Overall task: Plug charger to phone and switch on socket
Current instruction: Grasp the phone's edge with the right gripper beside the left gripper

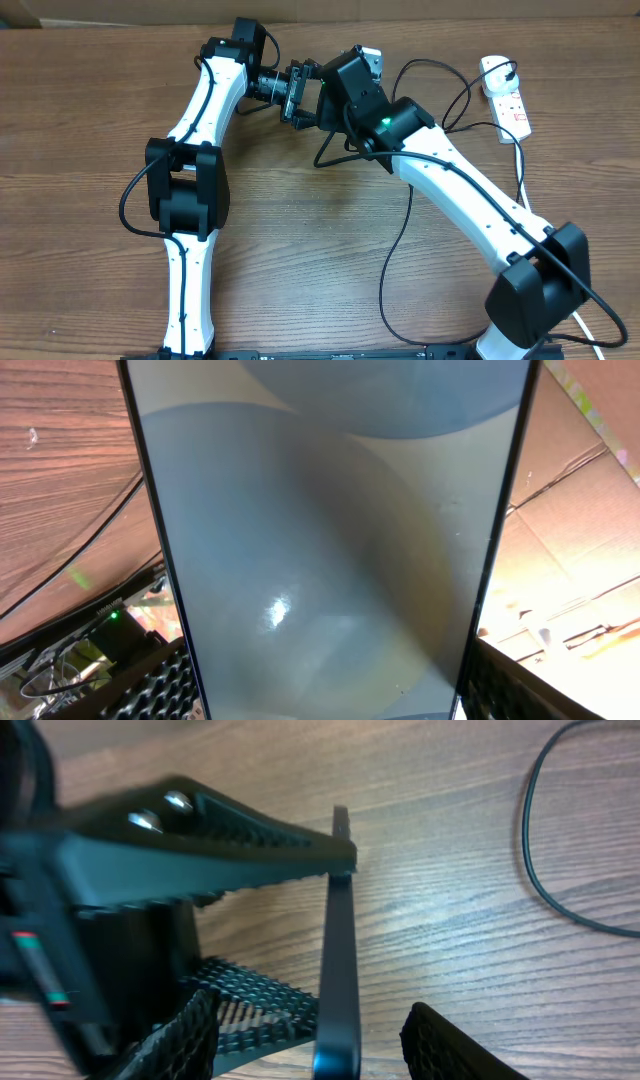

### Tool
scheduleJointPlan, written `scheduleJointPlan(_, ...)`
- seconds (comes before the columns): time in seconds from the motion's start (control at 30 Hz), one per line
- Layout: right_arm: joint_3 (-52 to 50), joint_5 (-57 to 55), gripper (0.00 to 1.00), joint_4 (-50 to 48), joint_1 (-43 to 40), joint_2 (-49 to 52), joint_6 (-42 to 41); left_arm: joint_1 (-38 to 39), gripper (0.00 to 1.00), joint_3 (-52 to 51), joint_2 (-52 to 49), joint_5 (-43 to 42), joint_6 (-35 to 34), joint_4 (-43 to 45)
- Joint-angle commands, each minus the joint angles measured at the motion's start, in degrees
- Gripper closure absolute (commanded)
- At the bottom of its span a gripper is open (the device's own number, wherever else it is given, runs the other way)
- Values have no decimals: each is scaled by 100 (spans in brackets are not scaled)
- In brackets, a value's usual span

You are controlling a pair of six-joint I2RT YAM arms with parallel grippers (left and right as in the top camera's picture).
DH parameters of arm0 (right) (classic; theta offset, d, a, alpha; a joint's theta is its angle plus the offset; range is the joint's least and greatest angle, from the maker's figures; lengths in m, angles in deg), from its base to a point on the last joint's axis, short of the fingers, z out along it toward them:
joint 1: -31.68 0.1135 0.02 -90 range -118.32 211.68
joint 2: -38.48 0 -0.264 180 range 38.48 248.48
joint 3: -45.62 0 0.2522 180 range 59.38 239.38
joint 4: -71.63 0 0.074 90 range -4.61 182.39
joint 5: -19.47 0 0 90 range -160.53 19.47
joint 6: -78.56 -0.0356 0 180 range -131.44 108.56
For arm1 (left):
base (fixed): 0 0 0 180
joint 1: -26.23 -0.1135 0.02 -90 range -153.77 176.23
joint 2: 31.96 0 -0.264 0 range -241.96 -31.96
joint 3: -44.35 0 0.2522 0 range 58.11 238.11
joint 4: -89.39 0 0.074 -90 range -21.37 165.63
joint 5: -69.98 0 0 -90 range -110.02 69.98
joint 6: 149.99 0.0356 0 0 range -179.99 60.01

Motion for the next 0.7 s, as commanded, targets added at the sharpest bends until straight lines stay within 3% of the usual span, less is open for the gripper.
scheduleJointPlan(0.0,114,-105,41,-24,13,118,-24,13,26,162,-28,-195,-76,20)
scheduleJointPlan(0.2,114,-142,51,-66,-2,118,-24,13,26,162,-28,-190,-33,20)
scheduleJointPlan(0.67,114,-144,57,-42,-2,118,-26,13,25,162,-28,-195,-33,22)
